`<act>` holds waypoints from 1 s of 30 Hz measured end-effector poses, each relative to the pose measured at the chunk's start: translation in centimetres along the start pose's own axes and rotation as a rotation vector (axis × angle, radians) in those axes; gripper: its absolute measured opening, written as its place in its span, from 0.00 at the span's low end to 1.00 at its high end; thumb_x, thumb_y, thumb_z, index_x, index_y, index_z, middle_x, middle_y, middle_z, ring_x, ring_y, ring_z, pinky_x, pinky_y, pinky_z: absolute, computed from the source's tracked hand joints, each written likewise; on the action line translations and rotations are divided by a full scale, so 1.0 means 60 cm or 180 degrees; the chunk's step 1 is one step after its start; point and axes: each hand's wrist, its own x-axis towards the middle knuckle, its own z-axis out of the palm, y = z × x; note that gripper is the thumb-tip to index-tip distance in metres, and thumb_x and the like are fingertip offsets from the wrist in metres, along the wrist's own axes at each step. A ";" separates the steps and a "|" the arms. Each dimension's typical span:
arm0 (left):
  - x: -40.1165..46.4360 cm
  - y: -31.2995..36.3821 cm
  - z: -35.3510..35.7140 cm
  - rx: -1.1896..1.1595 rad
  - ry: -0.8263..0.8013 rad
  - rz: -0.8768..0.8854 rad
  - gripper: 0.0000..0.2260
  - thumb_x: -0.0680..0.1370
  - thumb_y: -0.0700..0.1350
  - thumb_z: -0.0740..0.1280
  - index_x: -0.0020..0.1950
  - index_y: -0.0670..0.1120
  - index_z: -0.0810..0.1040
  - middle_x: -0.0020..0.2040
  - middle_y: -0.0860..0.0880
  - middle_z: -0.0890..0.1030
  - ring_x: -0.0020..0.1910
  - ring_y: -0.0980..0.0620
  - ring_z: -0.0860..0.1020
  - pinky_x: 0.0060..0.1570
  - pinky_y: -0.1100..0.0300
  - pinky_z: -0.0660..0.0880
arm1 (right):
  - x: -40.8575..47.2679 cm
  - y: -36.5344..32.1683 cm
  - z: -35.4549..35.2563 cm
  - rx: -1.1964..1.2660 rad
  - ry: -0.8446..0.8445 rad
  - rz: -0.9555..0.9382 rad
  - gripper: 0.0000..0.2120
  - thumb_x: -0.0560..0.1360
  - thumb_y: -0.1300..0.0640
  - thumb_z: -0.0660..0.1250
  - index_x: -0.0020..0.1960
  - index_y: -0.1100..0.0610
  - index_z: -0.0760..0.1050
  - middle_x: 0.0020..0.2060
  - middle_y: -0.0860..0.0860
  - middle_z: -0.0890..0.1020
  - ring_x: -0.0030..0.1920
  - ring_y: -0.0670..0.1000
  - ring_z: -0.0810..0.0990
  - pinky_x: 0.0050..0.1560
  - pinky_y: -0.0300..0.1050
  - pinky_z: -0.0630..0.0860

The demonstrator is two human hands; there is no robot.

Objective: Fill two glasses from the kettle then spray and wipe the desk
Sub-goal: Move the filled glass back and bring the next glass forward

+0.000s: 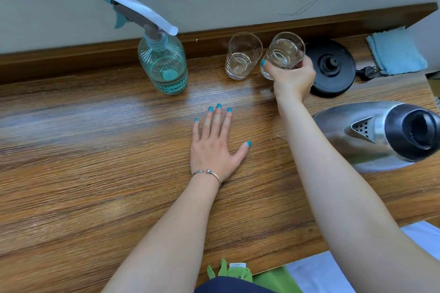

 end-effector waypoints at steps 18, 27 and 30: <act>-0.001 -0.001 -0.002 -0.0036 -0.0012 0.0021 0.38 0.77 0.70 0.47 0.81 0.50 0.50 0.81 0.48 0.53 0.80 0.49 0.49 0.77 0.44 0.47 | 0.005 -0.018 0.020 0.0078 -0.0012 0.0019 0.37 0.54 0.40 0.79 0.61 0.44 0.74 0.48 0.39 0.81 0.54 0.46 0.81 0.54 0.45 0.76; -0.001 -0.002 -0.006 -0.0042 -0.0058 0.0015 0.37 0.77 0.70 0.47 0.81 0.51 0.50 0.81 0.49 0.52 0.80 0.50 0.48 0.77 0.45 0.44 | 0.008 -0.012 0.018 0.0074 -0.0194 -0.0074 0.37 0.57 0.44 0.80 0.64 0.46 0.72 0.52 0.41 0.80 0.57 0.48 0.80 0.53 0.42 0.72; 0.000 -0.002 -0.007 -0.0035 -0.0068 0.0012 0.37 0.77 0.70 0.47 0.81 0.51 0.49 0.81 0.49 0.51 0.80 0.50 0.48 0.77 0.45 0.44 | 0.008 -0.005 0.018 0.0063 -0.0263 -0.0159 0.42 0.59 0.49 0.81 0.70 0.47 0.68 0.60 0.43 0.80 0.62 0.47 0.78 0.57 0.39 0.69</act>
